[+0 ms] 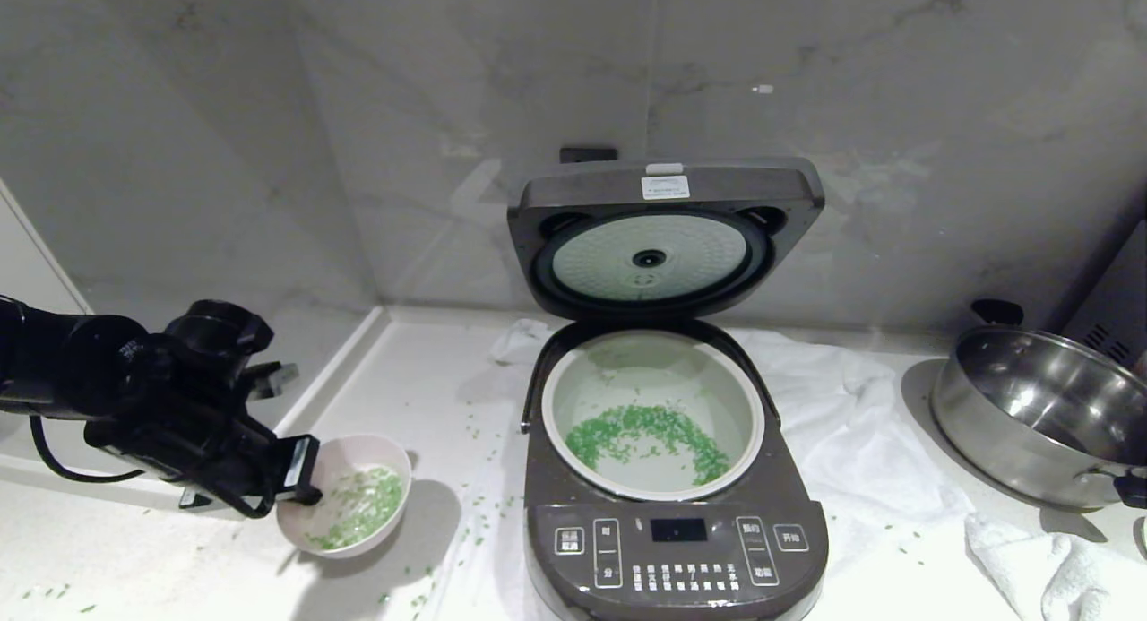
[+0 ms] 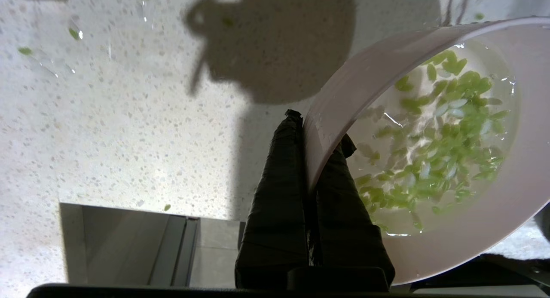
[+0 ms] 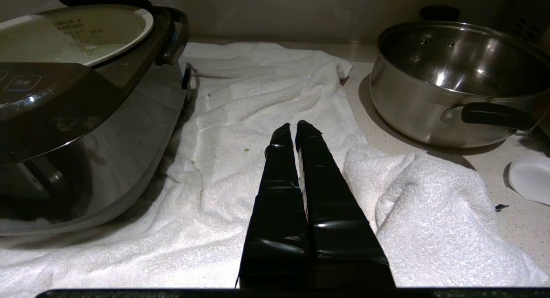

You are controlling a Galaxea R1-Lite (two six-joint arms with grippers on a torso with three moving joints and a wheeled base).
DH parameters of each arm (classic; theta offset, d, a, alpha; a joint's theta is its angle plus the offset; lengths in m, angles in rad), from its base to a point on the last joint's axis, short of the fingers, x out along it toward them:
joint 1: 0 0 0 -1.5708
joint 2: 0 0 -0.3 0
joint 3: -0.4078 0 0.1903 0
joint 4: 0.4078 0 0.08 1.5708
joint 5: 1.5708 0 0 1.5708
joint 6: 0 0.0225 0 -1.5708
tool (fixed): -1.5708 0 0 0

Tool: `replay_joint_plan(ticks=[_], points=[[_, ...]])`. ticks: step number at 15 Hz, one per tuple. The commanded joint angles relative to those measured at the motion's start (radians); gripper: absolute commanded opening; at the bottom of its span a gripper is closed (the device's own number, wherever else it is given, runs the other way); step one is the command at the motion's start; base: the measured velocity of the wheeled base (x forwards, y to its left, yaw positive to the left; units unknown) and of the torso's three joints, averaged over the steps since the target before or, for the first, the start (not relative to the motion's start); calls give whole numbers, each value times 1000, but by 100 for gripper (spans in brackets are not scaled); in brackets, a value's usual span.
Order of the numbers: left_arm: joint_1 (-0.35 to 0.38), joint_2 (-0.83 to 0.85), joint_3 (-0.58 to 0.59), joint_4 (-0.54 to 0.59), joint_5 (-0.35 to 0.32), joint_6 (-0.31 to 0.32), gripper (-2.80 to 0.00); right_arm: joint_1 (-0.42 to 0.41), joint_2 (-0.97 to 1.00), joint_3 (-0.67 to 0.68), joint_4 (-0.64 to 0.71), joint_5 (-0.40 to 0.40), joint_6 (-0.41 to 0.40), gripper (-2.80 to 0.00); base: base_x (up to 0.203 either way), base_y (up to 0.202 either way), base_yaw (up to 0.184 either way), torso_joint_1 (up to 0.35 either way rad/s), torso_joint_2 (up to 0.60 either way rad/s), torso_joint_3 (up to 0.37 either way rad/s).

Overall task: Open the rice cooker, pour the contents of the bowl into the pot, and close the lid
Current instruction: Pour the water from the bowl into the rice cooker

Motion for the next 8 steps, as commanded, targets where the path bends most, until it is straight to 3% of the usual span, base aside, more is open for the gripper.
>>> replay_joint_plan(ticks=[1, 8], points=[[-9, 10, -87, 53, -1, -2, -280, 0, 0, 2, 0, 0, 0, -280, 0, 0, 0, 0, 0, 0], [-84, 29, -306, 242, -2, -35, -280, 0, 0, 2, 0, 0, 0, -280, 0, 0, 0, 0, 0, 0]])
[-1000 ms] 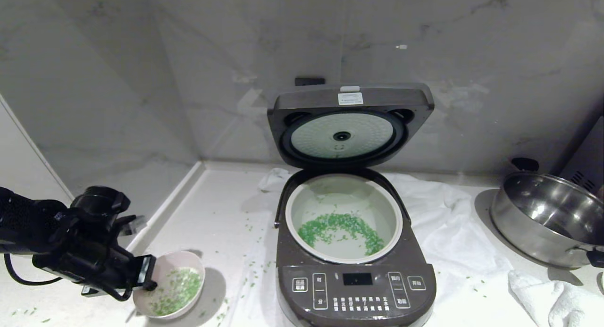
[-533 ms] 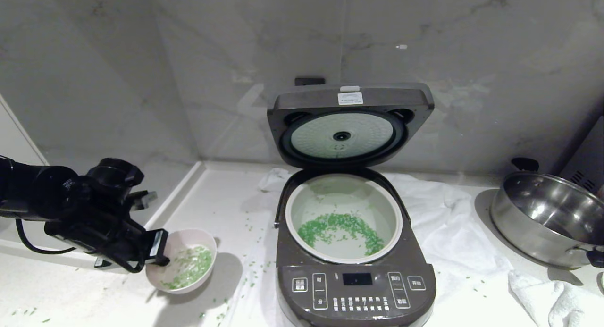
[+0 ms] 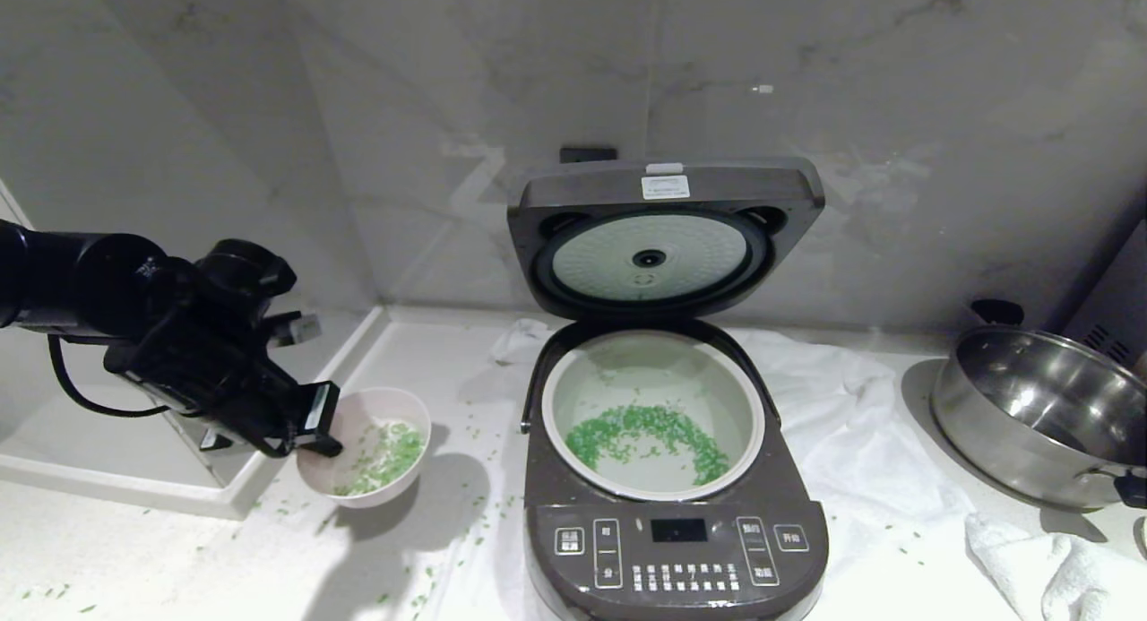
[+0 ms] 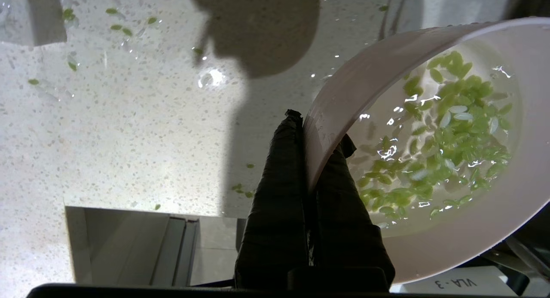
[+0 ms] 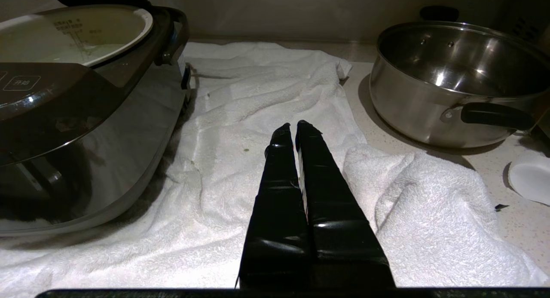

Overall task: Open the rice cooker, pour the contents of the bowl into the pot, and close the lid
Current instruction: Pour the water from the bowl into the rice cooker

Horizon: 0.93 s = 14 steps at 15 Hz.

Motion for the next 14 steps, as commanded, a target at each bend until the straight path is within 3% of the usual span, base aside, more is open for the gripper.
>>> replay_joint_plan(ticks=[1, 5, 10, 14], points=[[-23, 4, -59, 36, -1, -8, -280, 0, 0, 2, 0, 0, 0, -280, 0, 0, 0, 0, 0, 0], [-46, 14, -136, 108, -2, -26, -280, 0, 0, 3, 1, 14, -38, -280, 0, 0, 0, 0, 0, 0], [-88, 12, -198, 149, -1, -76, -280, 0, 80, -22, 45, 7, -25, -280, 0, 0, 0, 0, 0, 0], [-97, 1, -209, 160, 1, -77, -280, 30, 385, -284, 51, 71, 178, -280, 0, 0, 0, 0, 0, 0]])
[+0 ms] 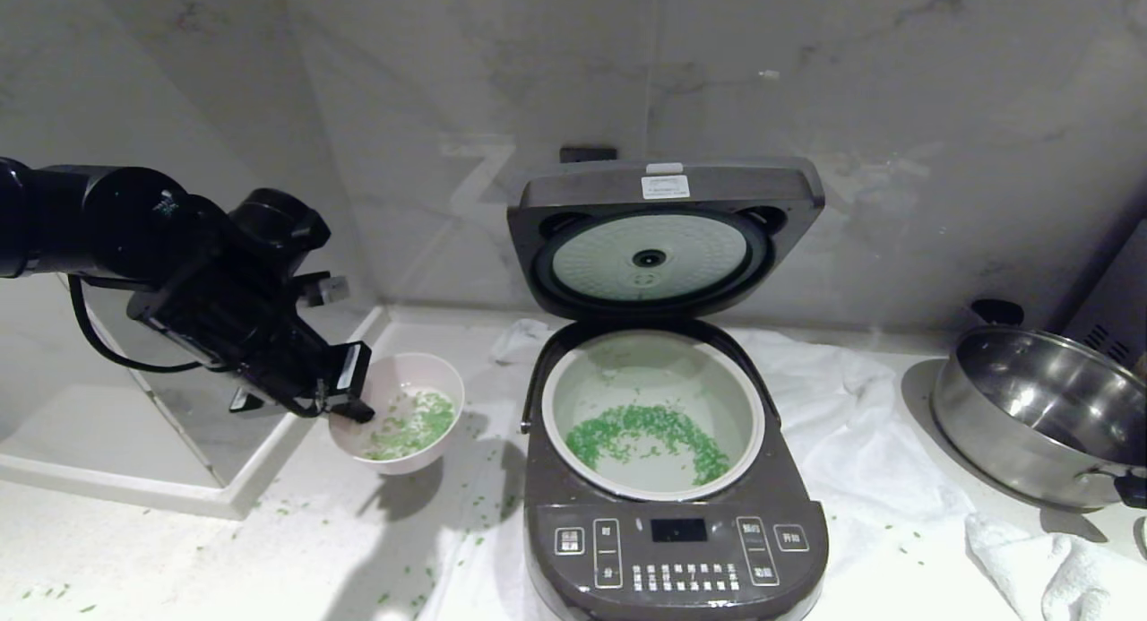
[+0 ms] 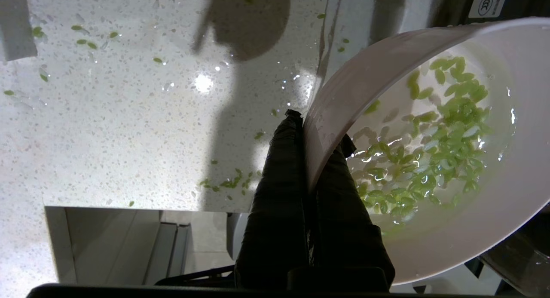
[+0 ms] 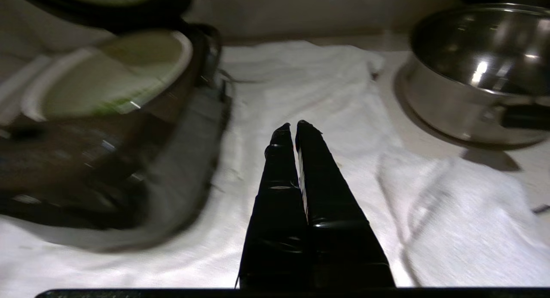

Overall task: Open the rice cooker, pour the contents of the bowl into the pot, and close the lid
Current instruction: Pour the water from the bowl into the rice cooker

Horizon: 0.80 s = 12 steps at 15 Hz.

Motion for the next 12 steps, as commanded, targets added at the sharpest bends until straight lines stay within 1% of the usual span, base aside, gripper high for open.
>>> replay_joint_plan(ticks=[1, 4, 5, 6, 8, 9, 10, 12], points=[[-1, -12, -18, 18, 1, -1, -280, 33, 287, -187, -1, 49, 103, -280, 0, 0, 0, 0, 0, 0], [-2, -16, -65, 67, 5, -1, -280, 62, 621, -473, -2, 133, 212, -280, 0, 0, 0, 0, 0, 0], [-11, -16, -72, 69, 10, -2, -280, 68, 725, -562, -1, 163, 258, -280, 0, 0, 0, 0, 0, 0], [-17, -19, -76, 75, 11, -4, -280, 76, 823, -644, -1, 211, 316, -280, 0, 0, 0, 0, 0, 0], [-43, -23, -76, 94, 11, -10, -280, 101, 972, -765, 0, 374, 450, -280, 0, 0, 0, 0, 0, 0], [-58, -23, -74, 96, 11, -21, -280, 121, 1027, -807, 0, 475, 503, -280, 0, 0, 0, 0, 0, 0], [-74, -25, -72, 96, 11, -34, -280, 142, 1067, -839, 0, 570, 531, -280, 0, 0, 0, 0, 0, 0], [-110, -25, -70, 96, 13, -72, -280, 159, 1148, -902, 7, 656, 563, -280, 0, 0, 0, 0, 0, 0]])
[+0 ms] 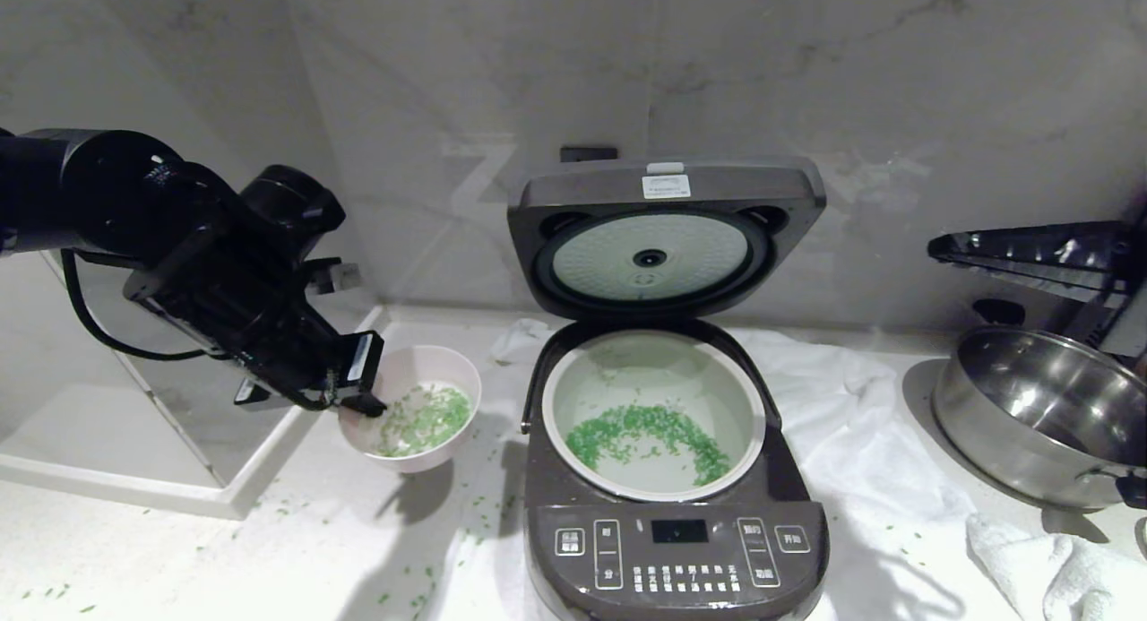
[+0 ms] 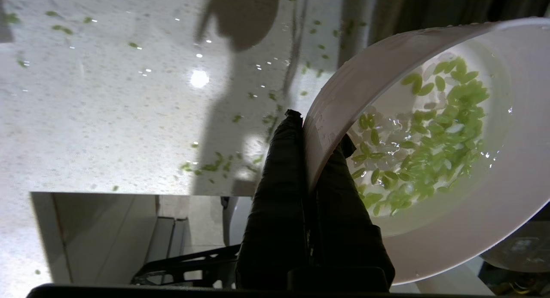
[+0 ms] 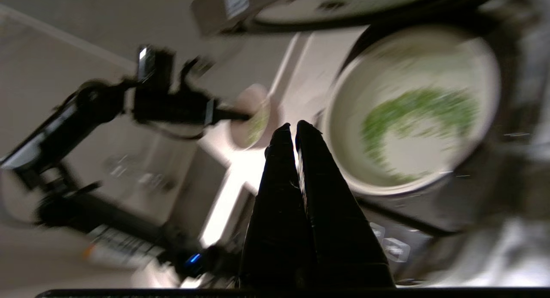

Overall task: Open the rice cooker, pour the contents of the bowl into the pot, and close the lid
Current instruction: Pour the water from the bowl into the rice cooker

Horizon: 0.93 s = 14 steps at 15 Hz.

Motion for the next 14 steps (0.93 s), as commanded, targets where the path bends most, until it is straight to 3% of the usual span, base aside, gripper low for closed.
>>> replay_joint_plan(ticks=[1, 8, 14], points=[[-38, -4, 1, 5, 2, -24, -280, 17, 173, -90, 21, 89, 33, -280, 0, 0, 0, 0, 0, 0], [-77, -22, 4, 34, 7, -48, -280, 18, 415, -265, 46, 164, 64, -280, 0, 0, 0, 0, 0, 0], [-116, -28, -16, 53, 11, -61, -280, 9, 503, -391, 43, 163, 62, -280, 0, 0, 0, 0, 0, 0]])
